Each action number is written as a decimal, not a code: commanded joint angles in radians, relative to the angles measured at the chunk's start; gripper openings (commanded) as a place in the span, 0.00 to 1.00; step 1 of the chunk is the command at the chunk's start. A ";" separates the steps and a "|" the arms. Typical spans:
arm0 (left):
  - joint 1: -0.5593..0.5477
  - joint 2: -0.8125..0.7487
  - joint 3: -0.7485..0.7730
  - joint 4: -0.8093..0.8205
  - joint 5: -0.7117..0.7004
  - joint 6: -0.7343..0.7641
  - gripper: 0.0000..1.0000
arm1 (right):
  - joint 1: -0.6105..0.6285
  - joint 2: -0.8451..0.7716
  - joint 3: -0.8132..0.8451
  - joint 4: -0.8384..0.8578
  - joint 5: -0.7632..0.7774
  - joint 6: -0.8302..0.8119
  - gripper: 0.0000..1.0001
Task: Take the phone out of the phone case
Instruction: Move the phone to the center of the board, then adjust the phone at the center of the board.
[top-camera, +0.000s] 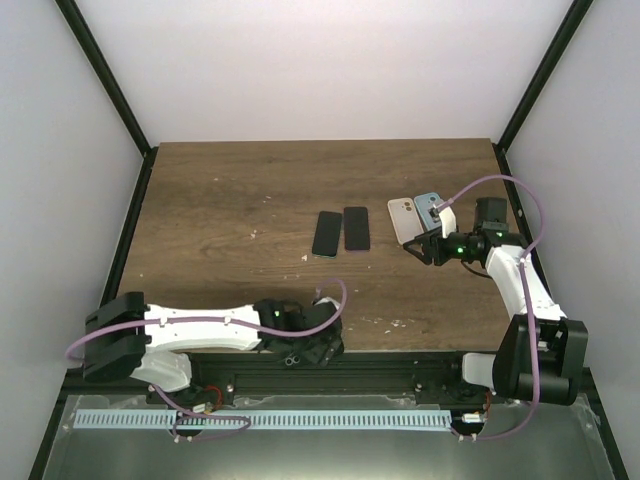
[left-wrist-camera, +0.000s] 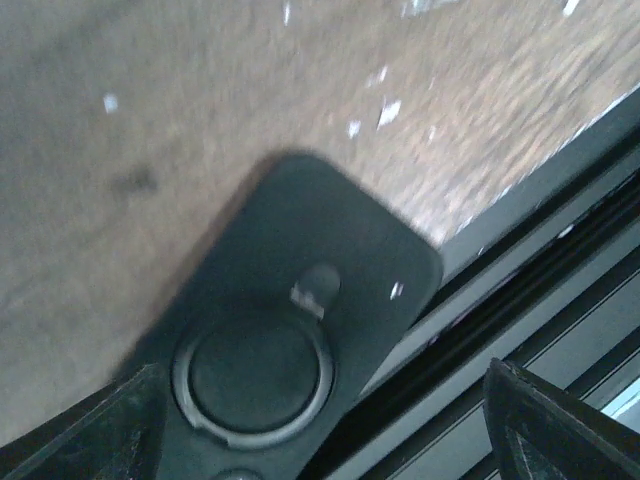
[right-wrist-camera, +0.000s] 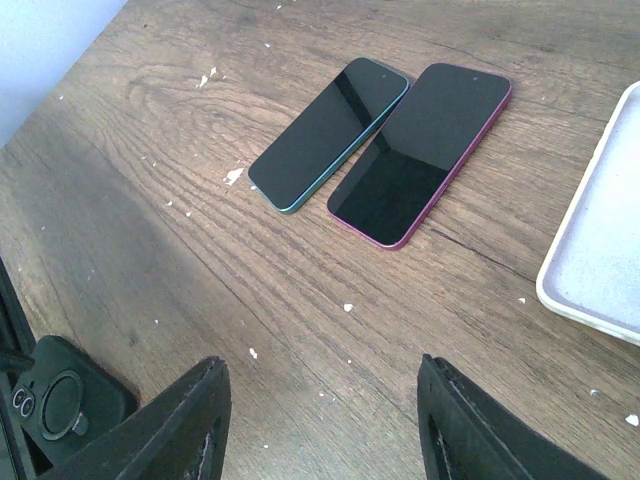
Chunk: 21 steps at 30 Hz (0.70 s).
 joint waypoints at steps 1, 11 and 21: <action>-0.042 0.003 -0.058 -0.063 -0.037 -0.118 0.87 | -0.011 0.010 0.028 -0.011 -0.021 -0.019 0.52; -0.193 0.092 0.026 -0.149 -0.006 -0.090 0.58 | -0.011 0.011 0.027 -0.014 -0.023 -0.016 0.52; -0.233 0.163 0.033 -0.100 0.071 -0.123 0.32 | -0.011 0.013 0.030 -0.018 -0.021 -0.017 0.52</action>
